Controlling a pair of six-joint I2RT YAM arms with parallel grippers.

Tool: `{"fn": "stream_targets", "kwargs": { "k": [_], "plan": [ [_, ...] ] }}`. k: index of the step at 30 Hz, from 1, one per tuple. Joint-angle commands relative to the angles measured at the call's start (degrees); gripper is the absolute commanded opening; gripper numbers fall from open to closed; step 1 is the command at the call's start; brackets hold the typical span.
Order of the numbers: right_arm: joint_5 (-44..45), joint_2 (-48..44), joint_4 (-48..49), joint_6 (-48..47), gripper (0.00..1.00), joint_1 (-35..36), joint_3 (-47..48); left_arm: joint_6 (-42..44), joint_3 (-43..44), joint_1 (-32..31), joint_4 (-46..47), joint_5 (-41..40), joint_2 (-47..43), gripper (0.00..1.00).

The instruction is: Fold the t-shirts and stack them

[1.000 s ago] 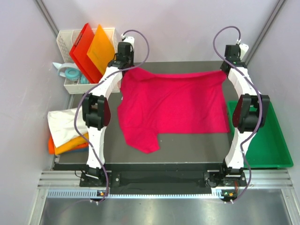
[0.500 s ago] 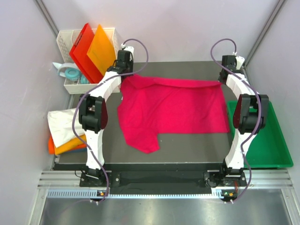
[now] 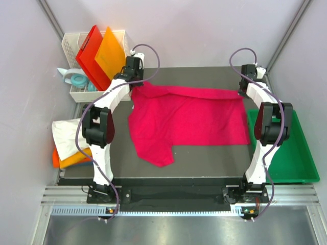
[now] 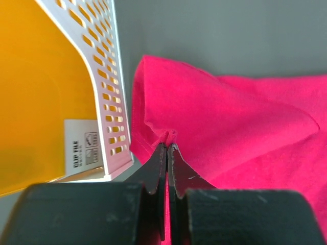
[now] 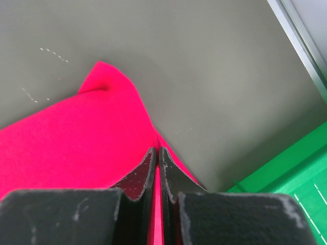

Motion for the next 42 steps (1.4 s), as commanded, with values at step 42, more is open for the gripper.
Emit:
{"fn": "stream_targets", "kwargs": {
  "k": [42],
  "plan": [
    [2.84,6.69,-9.14,3.87,0.05,-3.03,2.71,0.39,-1.96,0.68,-8.54,1.08,5.15,0.0]
  ]
}}
